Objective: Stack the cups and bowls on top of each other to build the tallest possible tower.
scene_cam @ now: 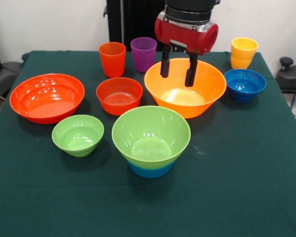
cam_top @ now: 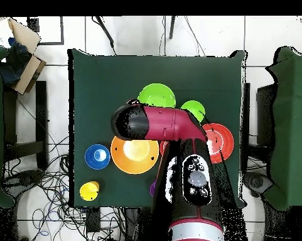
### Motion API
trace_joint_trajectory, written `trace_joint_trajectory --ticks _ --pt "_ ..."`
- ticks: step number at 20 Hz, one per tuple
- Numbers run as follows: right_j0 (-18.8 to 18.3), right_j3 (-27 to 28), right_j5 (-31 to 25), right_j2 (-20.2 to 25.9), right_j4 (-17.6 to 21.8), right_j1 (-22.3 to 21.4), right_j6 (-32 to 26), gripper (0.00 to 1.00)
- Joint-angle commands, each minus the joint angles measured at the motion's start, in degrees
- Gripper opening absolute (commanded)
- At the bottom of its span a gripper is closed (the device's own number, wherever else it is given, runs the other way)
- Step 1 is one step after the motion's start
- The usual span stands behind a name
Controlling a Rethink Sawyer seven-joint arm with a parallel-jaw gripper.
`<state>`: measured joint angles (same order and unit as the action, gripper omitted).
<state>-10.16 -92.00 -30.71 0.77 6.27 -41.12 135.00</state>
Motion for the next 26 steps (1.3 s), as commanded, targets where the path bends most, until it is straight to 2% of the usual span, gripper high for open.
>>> trace_joint_trajectory --ticks 1,5,10,14,20,23,26 --pt "0.60 -9.83 -0.82 3.91 0.27 -1.94 0.76 1.00" --pt "-0.94 -14.13 -0.68 5.91 0.55 -4.48 -2.30 1.00" --pt "-2.44 -18.95 3.50 7.46 3.01 -4.70 -4.19 1.00" --pt "-1.41 -21.23 5.54 6.20 4.94 -5.28 -3.18 1.00" --pt "-0.25 -24.91 6.04 5.91 5.18 -7.36 -2.22 1.00" --pt "1.73 -25.78 8.77 6.68 3.75 -5.97 0.69 1.00" --pt "5.20 -25.23 7.11 6.36 1.05 -6.95 3.94 1.00"
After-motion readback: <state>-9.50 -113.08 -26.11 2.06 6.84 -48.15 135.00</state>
